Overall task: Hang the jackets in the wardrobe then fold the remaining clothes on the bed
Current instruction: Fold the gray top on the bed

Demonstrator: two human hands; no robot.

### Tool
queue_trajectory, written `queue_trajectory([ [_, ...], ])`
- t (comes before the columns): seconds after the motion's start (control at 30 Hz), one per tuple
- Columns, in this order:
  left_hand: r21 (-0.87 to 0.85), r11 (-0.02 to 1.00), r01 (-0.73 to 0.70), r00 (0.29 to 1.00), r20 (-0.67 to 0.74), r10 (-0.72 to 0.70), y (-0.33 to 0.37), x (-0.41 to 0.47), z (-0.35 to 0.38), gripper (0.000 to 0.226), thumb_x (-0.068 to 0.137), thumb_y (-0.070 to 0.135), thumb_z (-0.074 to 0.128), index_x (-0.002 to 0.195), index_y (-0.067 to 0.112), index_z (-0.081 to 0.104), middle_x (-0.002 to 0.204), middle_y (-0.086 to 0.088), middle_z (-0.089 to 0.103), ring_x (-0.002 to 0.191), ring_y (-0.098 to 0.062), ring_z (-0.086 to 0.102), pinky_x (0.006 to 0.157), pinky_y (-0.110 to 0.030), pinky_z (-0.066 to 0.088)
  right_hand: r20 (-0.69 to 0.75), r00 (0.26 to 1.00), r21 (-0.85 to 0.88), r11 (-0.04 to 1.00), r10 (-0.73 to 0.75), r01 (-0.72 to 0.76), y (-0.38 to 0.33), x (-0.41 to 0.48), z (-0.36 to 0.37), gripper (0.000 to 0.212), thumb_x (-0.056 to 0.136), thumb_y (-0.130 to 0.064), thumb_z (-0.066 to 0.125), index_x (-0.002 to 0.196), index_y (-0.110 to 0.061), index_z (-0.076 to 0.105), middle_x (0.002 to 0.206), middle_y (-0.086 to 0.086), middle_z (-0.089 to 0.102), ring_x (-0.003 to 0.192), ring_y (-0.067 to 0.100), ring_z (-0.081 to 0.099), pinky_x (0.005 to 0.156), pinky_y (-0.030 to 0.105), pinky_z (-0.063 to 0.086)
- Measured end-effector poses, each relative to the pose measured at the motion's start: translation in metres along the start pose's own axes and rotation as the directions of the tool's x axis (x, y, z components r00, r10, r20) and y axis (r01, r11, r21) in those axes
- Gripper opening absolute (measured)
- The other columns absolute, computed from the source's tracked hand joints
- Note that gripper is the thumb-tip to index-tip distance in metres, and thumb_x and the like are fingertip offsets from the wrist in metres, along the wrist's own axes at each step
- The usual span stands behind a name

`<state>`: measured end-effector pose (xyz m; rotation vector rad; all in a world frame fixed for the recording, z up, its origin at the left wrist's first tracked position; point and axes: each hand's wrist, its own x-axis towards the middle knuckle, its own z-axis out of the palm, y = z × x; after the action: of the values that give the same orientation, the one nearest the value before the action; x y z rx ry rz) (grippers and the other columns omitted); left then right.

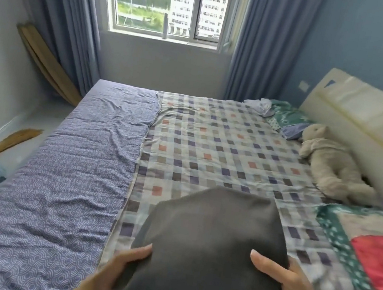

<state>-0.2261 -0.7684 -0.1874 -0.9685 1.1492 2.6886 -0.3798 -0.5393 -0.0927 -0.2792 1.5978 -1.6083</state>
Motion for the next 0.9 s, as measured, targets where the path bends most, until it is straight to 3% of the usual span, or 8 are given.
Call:
queue_trajectory([
  [0.1,0.127,0.992,0.024,1.0,0.003,-0.025,0.025,-0.027,0.051,0.031,0.061,0.014,0.081,0.086,-0.002,0.075,0.091,-0.023,0.071,0.073,-0.031,0.07,0.076,-0.039,0.056,-0.208,0.976,-0.091,0.995,-0.062,0.043,0.001,-0.029,-0.032,0.098,0.011,-0.052,0.091,0.087,0.004,0.069,0.082,0.016,0.073,0.077,0.031,0.07,0.059,0.03,0.055],
  [0.23,0.242,0.969,0.056,0.998,-0.009,-0.055,0.032,-0.048,0.111,0.057,0.046,0.023,0.086,0.095,-0.001,0.071,0.092,-0.025,0.07,0.085,-0.038,0.068,0.086,-0.045,0.05,-0.35,0.914,-0.166,0.974,-0.203,0.153,0.015,-0.096,-0.054,0.101,0.013,-0.05,0.092,0.099,-0.005,0.065,0.093,0.01,0.073,0.09,0.023,0.069,0.066,0.018,0.053],
  [0.3,0.321,0.946,0.049,0.993,0.083,-0.08,0.025,-0.058,0.147,0.054,0.048,0.024,0.086,0.094,0.0,0.072,0.093,-0.023,0.07,0.085,-0.038,0.069,0.08,-0.044,0.054,-0.498,0.769,-0.424,0.886,-0.4,0.186,0.025,-0.13,-0.075,0.111,0.003,-0.058,0.086,0.106,-0.027,0.057,0.113,0.004,0.062,0.102,0.013,0.062,0.072,0.005,0.047],
  [0.43,0.505,0.824,-0.259,0.963,0.205,0.177,-0.007,-0.056,0.215,0.034,0.057,0.033,0.087,0.083,0.022,0.069,0.07,0.012,0.072,0.073,-0.014,0.07,0.052,-0.018,0.05,-0.534,0.517,-0.686,0.7,-0.669,0.197,0.025,-0.196,-0.116,0.101,0.039,-0.062,0.082,0.129,-0.036,0.043,0.136,-0.017,0.043,0.127,-0.009,0.036,0.102,0.008,0.03],
  [0.6,0.639,0.422,-0.643,0.765,0.505,0.401,-0.052,-0.041,0.289,0.104,0.037,0.077,0.067,0.131,0.04,0.046,0.146,0.024,0.028,0.138,0.001,0.018,0.109,-0.024,0.016,-0.63,0.569,-0.393,0.848,-0.529,0.355,0.021,-0.272,-0.166,0.023,0.065,-0.015,0.08,0.085,-0.01,0.07,0.083,-0.006,0.074,0.088,0.011,0.069,0.074,0.017,0.053],
  [0.73,0.528,0.696,-0.486,0.811,0.569,0.134,-0.093,-0.044,0.378,0.047,0.063,0.063,0.071,0.093,0.028,0.075,0.109,0.002,0.07,0.097,-0.007,0.066,0.077,-0.015,0.05,-0.771,0.45,-0.284,0.875,-0.452,0.393,0.023,-0.336,-0.214,0.059,0.041,-0.06,0.083,0.077,-0.014,0.074,0.076,0.002,0.074,0.077,0.017,0.07,0.061,0.017,0.053],
  [0.8,0.475,0.771,-0.423,0.839,0.528,0.135,-0.112,-0.048,0.417,0.024,0.079,0.035,0.07,0.068,0.014,0.068,0.057,0.003,0.069,0.051,-0.001,0.065,0.046,-0.009,0.047,-0.793,0.431,-0.253,0.877,-0.43,0.409,0.025,-0.36,-0.234,0.071,0.03,-0.067,0.083,0.081,-0.019,0.074,0.083,0.005,0.074,0.08,0.018,0.07,0.066,0.024,0.055],
  [0.9,0.498,0.744,-0.445,0.794,0.603,0.071,-0.162,-0.051,0.475,0.029,0.079,0.028,0.071,0.05,0.023,0.065,0.04,0.013,0.058,0.038,0.008,0.055,0.036,-0.005,0.038,-0.84,0.345,-0.257,0.867,-0.419,0.426,0.032,-0.421,-0.258,0.076,0.023,-0.068,0.082,0.086,-0.026,0.073,0.088,0.0,0.073,0.083,0.013,0.069,0.068,0.025,0.056],
])
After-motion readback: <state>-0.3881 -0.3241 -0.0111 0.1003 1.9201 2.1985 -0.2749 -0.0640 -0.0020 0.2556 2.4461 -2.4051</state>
